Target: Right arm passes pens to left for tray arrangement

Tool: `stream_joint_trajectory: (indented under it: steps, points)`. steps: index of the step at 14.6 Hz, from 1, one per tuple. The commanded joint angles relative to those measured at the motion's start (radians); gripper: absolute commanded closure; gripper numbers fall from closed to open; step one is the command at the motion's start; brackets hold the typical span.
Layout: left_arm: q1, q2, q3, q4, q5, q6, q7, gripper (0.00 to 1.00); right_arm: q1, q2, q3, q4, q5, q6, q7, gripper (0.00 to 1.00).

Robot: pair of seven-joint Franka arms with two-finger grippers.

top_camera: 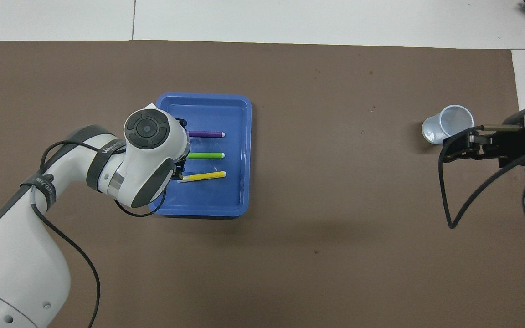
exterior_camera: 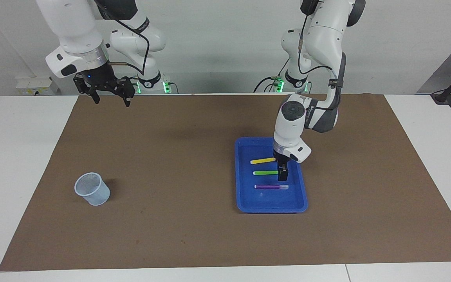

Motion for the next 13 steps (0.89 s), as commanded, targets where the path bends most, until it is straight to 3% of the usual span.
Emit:
stream_joint_trajectory:
  steps: [1, 8, 13]
  points:
    - [0.007, -0.02, -0.001, 0.022, 0.005, -0.054, 0.012, 0.0, -0.005, -0.026, 0.006, -0.036, -0.003, 0.025, 0.021, 0.0]
    - [0.043, -0.108, -0.011, 0.116, -0.005, -0.203, 0.057, 0.0, -0.005, -0.026, 0.006, -0.036, -0.005, 0.025, 0.009, 0.0]
    - [0.103, -0.183, -0.006, 0.181, -0.074, -0.341, 0.307, 0.0, -0.005, -0.026, 0.006, -0.034, -0.005, 0.023, 0.009, 0.0]
